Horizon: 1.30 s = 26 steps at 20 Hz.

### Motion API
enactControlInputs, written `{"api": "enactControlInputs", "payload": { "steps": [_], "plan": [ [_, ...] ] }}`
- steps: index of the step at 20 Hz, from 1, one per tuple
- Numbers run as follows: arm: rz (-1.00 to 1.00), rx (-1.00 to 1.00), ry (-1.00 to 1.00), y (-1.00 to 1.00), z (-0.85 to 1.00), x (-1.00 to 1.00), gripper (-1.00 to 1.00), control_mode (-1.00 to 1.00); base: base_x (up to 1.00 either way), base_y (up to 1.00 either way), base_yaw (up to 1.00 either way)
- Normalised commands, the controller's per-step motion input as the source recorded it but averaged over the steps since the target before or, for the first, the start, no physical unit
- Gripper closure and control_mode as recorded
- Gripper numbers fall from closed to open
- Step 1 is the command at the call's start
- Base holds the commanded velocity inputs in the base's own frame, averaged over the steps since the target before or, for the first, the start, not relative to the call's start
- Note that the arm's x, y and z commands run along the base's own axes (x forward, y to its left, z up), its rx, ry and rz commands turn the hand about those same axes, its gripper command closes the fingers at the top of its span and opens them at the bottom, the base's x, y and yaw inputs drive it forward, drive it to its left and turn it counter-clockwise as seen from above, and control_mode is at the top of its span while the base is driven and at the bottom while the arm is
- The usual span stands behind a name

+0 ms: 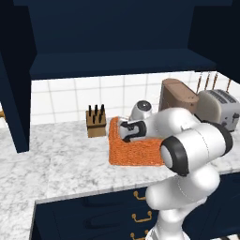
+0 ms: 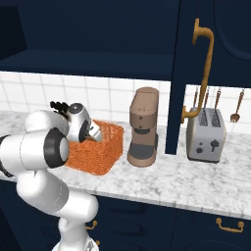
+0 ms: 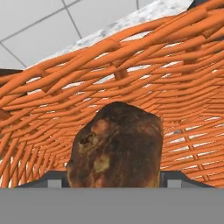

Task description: Open the cabinet, pick up the bread from the cabinet and place it in the basket. Then move the basket to the dining counter.

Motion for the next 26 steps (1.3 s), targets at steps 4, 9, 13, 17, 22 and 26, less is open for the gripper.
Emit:
{"api": "enactControlInputs", "payload": {
  "steps": [4,9,13,17,22,26],
  "plan": [
    [0.0,0.0,0.0,0.0,0.0,0.16,-1.0,-1.0,0.0,0.0,0.0],
    [0.0,0.0,0.0,0.0,0.12,-0.47,-1.0,-1.0,0.0,0.0,0.0],
    [0.0,-0.03,0.0,0.0,0.49,-0.13,-1.0,-1.0,0.0,0.0,0.0],
    [0.01,-0.04,0.0,0.05,0.89,-0.47,-1.0,-1.0,0.0,0.0,0.0],
    [0.12,-0.09,0.03,0.53,0.32,-0.8,-1.0,-1.0,0.0,0.0,0.0],
    [0.29,-0.11,0.13,0.42,0.14,-0.51,-1.0,-1.0,0.0,0.0,0.0]
  ]
}}
